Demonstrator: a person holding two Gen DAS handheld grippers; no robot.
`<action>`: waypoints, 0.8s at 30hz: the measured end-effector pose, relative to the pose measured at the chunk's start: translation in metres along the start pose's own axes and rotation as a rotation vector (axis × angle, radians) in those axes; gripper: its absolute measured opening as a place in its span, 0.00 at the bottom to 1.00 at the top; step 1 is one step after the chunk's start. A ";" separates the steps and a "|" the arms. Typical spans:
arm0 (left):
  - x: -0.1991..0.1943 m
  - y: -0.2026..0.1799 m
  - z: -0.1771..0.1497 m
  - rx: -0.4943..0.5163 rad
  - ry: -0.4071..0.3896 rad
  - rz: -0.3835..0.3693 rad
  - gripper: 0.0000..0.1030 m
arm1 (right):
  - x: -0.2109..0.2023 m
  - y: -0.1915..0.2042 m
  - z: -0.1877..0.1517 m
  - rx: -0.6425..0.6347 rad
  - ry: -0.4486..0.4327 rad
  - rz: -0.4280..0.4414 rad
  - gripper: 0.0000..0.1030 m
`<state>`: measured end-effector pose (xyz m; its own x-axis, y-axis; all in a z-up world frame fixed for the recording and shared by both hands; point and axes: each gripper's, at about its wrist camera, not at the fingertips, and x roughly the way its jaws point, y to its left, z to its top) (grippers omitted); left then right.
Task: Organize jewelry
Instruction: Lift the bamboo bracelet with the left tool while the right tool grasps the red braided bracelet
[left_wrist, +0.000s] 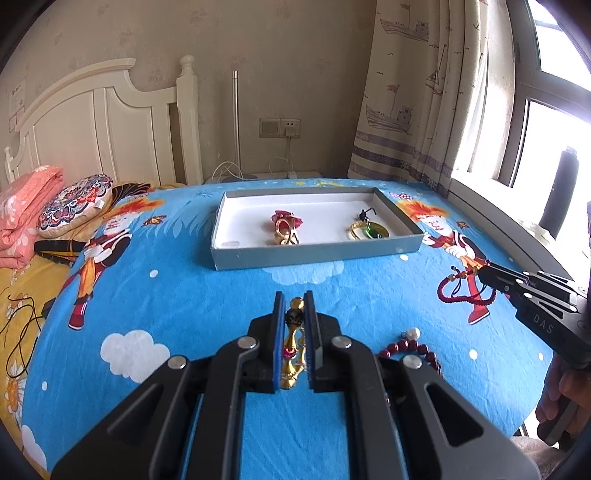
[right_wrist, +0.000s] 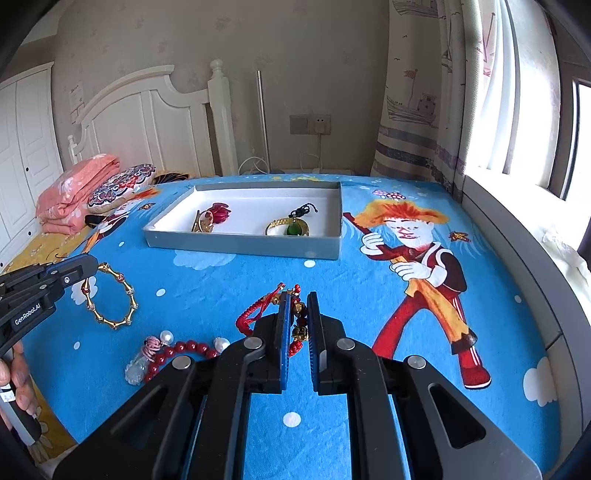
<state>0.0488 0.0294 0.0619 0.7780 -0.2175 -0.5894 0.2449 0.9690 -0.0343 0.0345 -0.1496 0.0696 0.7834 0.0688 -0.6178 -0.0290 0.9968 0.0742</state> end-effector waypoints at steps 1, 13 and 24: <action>0.000 0.001 0.002 0.000 -0.002 0.000 0.09 | 0.001 0.000 0.002 0.003 0.001 0.005 0.10; -0.003 0.014 0.026 -0.001 -0.039 0.018 0.09 | 0.007 0.001 0.022 -0.008 -0.019 0.003 0.10; 0.012 0.017 0.047 0.009 -0.046 0.023 0.09 | 0.017 -0.002 0.043 -0.002 -0.033 0.009 0.10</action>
<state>0.0893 0.0380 0.0923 0.8092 -0.2006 -0.5523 0.2315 0.9727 -0.0141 0.0749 -0.1518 0.0930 0.8029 0.0760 -0.5912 -0.0367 0.9963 0.0782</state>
